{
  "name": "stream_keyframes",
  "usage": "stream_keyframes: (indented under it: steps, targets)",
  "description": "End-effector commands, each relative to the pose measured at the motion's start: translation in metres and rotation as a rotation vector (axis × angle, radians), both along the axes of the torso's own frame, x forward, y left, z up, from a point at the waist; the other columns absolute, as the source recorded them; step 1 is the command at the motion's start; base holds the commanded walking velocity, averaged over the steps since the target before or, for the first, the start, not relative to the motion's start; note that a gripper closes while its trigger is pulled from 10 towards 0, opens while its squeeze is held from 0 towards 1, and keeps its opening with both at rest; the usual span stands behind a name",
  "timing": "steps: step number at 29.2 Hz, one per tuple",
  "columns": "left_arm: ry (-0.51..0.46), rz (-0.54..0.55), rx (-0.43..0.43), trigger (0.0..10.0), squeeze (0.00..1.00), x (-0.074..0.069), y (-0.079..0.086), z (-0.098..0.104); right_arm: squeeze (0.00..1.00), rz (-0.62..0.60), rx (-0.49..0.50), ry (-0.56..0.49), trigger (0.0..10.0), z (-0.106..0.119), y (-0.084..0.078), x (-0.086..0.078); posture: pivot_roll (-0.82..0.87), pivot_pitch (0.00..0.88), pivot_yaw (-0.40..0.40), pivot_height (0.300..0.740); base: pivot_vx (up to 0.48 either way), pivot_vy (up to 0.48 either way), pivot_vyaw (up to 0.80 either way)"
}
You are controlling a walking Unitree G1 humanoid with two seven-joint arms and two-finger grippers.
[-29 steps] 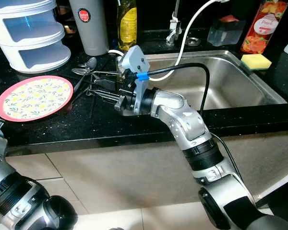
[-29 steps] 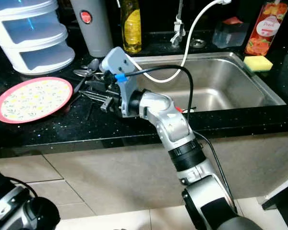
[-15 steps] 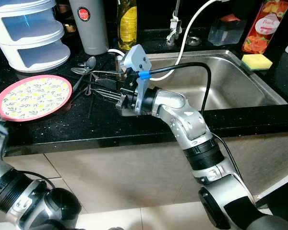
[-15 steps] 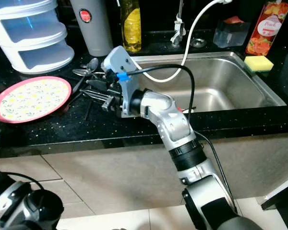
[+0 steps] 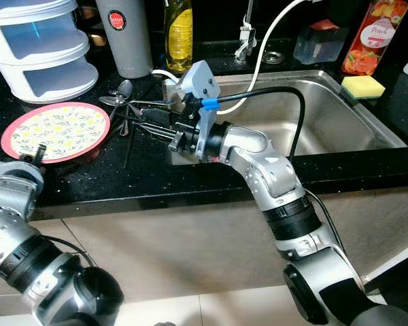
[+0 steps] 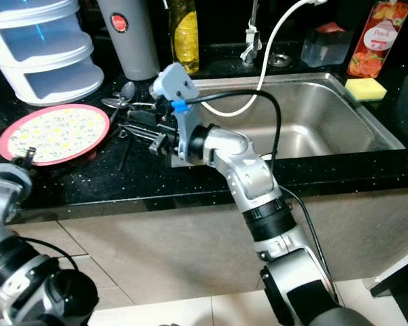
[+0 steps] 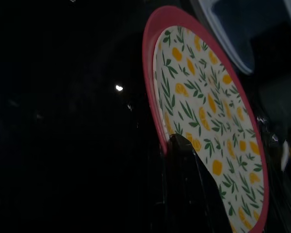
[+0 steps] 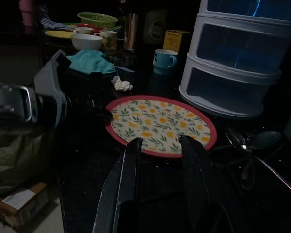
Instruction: Kitchen organization
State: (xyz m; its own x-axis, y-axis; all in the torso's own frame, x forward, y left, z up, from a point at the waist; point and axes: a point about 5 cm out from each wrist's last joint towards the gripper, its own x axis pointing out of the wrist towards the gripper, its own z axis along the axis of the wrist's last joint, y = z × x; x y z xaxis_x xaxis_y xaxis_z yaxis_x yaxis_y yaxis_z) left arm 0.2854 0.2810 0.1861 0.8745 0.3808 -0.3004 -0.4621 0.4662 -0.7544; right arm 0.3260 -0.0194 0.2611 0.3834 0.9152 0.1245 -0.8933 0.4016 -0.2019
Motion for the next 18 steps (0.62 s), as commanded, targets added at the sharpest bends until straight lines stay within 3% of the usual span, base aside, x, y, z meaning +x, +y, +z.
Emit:
stream_keyframes:
  steps: [1,3,4,7,8,9,10,11,16,17,18]
  targets:
    - [-0.015,0.002,0.035,0.0,0.0,0.0,-0.005,-0.002,0.0,-0.002,0.002,0.005,10.0,0.0,-0.001,-0.001,0.11,0.0,0.03,0.74,0.0,0.0,0.0]
    - [-0.133,-0.013,0.071,0.0,0.0,0.0,-0.009,0.011,0.0,-0.001,0.002,0.003,10.0,0.0,-0.001,-0.001,0.11,0.0,0.028,0.74,0.0,0.0,0.0]
    - [-0.133,-0.013,0.071,0.0,0.0,0.0,-0.009,0.011,0.0,-0.001,0.002,0.003,10.0,0.0,-0.001,-0.001,0.11,0.0,0.028,0.74,0.0,0.0,0.0]
    - [-0.278,-0.069,0.129,0.0,0.0,0.002,-0.018,0.031,0.0,-0.002,0.001,-0.002,10.0,0.001,-0.001,0.0,0.11,0.0,0.028,0.74,0.0,0.0,0.0]
    - [-0.278,-0.069,0.129,0.0,0.0,0.002,-0.018,0.031,0.0,-0.002,0.001,-0.002,10.0,0.001,-0.001,0.0,0.11,0.0,0.028,0.74,0.0,0.0,0.0]
    - [-0.322,-0.082,0.149,2.9,0.0,0.001,-0.021,0.038,0.0,-0.002,0.001,-0.003,10.0,0.001,-0.001,0.0,0.11,0.0,0.028,0.74,0.0,0.0,0.0]
    - [-0.363,-0.091,0.164,9.4,0.0,0.0,-0.025,0.045,0.0,-0.002,0.001,-0.004,10.0,0.002,-0.002,0.0,0.11,0.0,0.028,0.74,0.0,0.0,0.0]
    - [-0.42,-0.103,0.174,10.0,0.0,-0.002,-0.029,0.053,0.0,-0.003,0.0,-0.004,10.0,0.002,-0.002,0.0,0.11,0.0,0.028,0.74,0.0,0.0,0.0]
    - [-0.606,-0.181,0.236,10.0,0.0,-0.008,-0.048,0.08,0.0,-0.01,-0.002,-0.006,10.0,0.002,-0.003,0.0,0.1,0.0,0.027,0.74,0.0,0.0,0.0]
    - [-0.606,-0.181,0.236,10.0,0.0,-0.008,-0.048,0.08,0.0,-0.01,-0.002,-0.006,10.0,0.002,-0.003,0.0,0.1,0.0,0.027,0.74,0.0,0.0,0.0]
    - [-0.701,-0.287,0.252,10.0,0.0,-0.011,-0.064,0.093,0.0,-0.021,-0.002,-0.007,10.0,0.002,-0.005,0.001,0.1,0.0,0.03,0.74,0.0,0.0,0.0]
